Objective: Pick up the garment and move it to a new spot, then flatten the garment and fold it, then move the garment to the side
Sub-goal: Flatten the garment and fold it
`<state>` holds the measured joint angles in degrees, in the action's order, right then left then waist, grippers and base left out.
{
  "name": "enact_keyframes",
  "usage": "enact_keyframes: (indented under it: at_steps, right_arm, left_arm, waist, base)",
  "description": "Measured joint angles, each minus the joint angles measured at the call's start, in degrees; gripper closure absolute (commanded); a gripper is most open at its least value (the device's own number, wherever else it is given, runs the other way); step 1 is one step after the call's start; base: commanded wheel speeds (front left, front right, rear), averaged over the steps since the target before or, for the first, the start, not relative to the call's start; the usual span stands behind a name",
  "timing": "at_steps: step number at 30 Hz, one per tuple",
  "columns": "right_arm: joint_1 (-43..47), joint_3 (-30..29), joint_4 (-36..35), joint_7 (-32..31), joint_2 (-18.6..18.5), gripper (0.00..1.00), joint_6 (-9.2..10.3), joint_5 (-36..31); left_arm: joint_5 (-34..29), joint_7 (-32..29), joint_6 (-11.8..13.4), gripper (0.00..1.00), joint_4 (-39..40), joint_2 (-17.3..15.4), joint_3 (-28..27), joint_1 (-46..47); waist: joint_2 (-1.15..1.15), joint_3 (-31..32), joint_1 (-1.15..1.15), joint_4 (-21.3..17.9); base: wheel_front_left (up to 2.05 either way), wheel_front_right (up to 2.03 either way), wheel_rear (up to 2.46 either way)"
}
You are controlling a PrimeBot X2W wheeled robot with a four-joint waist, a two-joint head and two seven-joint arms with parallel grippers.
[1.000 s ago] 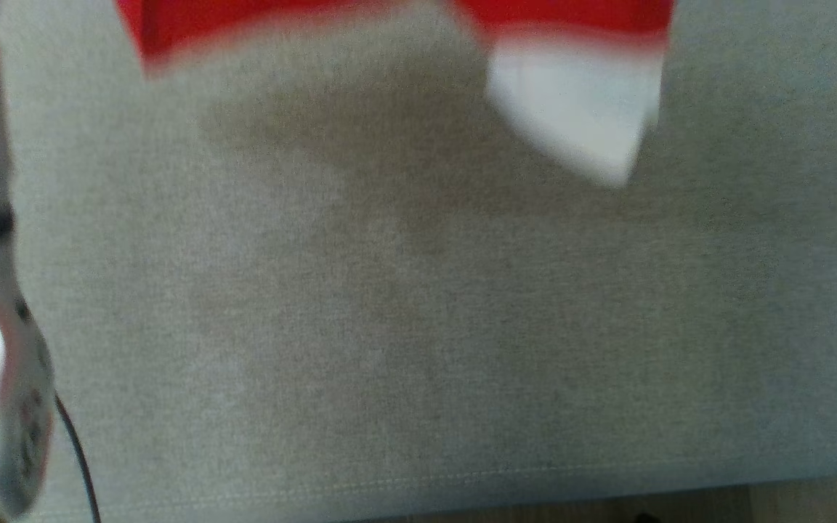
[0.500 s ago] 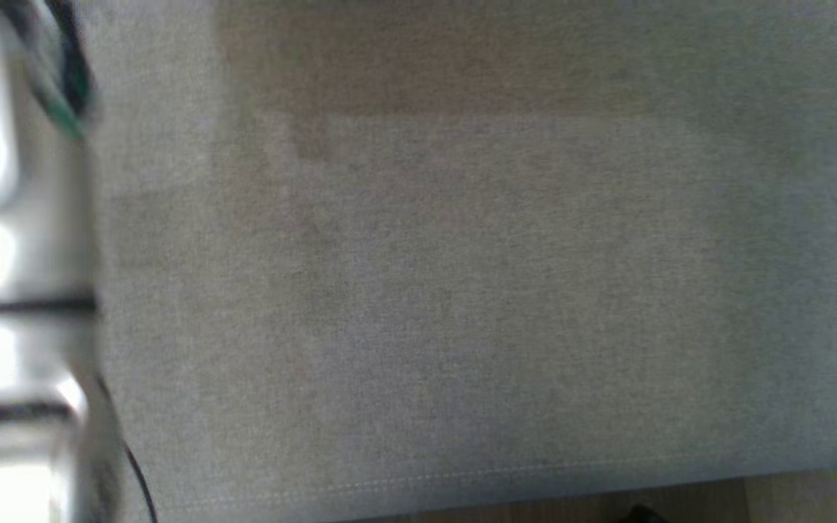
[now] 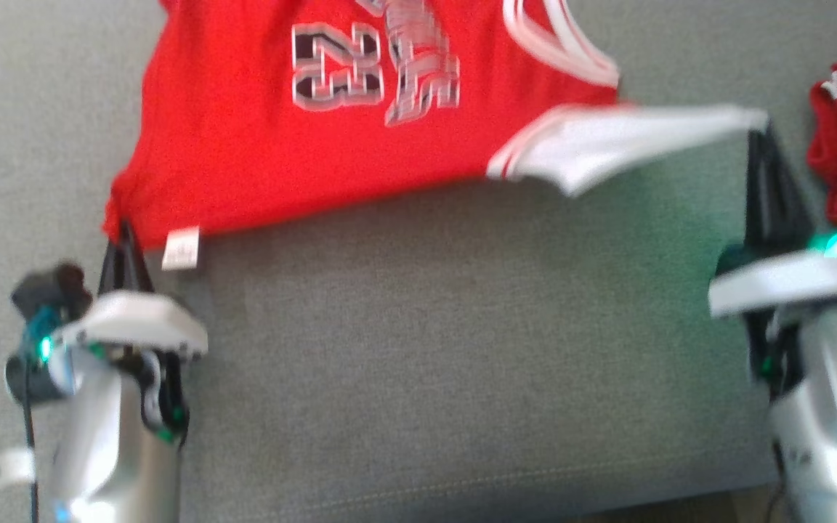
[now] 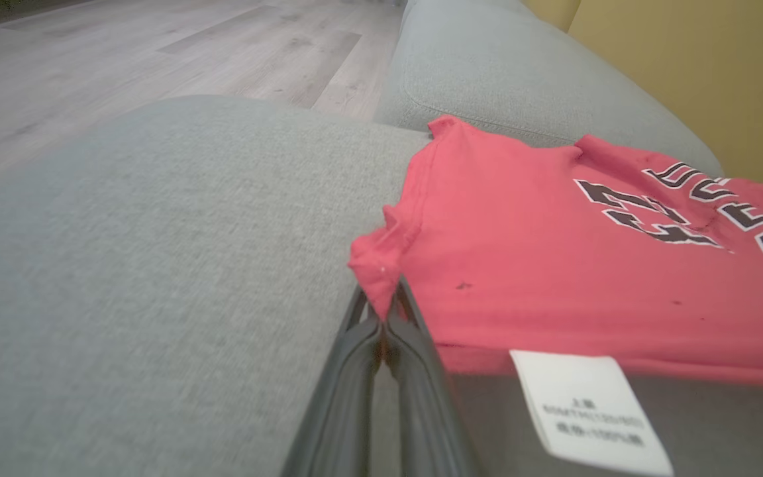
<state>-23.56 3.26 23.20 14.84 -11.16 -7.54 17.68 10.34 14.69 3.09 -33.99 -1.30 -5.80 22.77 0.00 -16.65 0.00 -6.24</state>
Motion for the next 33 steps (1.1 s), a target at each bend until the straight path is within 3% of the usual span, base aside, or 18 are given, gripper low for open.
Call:
enact_keyframes:
  at_steps: [6,18,26,27,28,29,33]
  right_arm:
    - [8.8,0.8,-1.4,-0.1,1.5,1.00,0.00,1.2]
    - [23.6,1.6,-2.4,-2.5,2.1,1.00,0.00,2.5]
    - [27.5,0.5,-6.6,-4.2,2.9,1.00,0.00,2.3]
    - [27.4,0.6,-7.1,-4.2,3.1,0.93,0.00,1.8]
    - [27.3,0.6,-7.3,-4.3,3.3,0.38,0.00,1.4]
    - [27.1,0.6,-7.5,-4.2,3.5,0.00,0.00,1.2]
    - [25.0,1.0,-8.0,-3.6,3.8,0.00,0.00,0.0]
  left_arm:
    - [1.2,0.0,0.0,1.00,1.5,0.0,0.0,-6.7]
    - [4.7,0.0,3.0,1.00,3.8,-0.4,2.7,-21.9]
    - [5.5,0.0,3.7,1.00,6.0,-0.4,4.1,-24.9]
    - [5.4,0.0,3.8,1.00,6.2,-0.4,4.4,-24.9]
    - [5.4,0.0,3.8,0.42,6.3,-0.5,4.8,-24.8]
    - [5.1,0.0,3.8,0.00,6.4,-0.5,5.1,-24.8]
    - [4.2,0.0,4.5,0.00,7.7,-0.5,5.3,-24.1]
  waist:
    - [0.00,4.2,0.00,-0.4]
    - [0.00,12.5,0.00,-1.4]
    - [0.00,13.5,0.00,-0.5]
    - [0.00,13.2,0.00,-0.3]
    - [0.00,13.0,0.00,-0.2]
    - [0.00,12.7,0.00,-0.1]
    - [0.00,12.0,0.00,0.3]
  base:
    - [0.00,0.00,0.00]
    - [0.00,0.00,0.00]
    - [0.00,0.00,0.00]
    - [0.00,0.00,0.00]
    - [0.00,0.00,0.00]
    - [0.00,0.00,0.00]
    - [0.00,0.00,0.00]
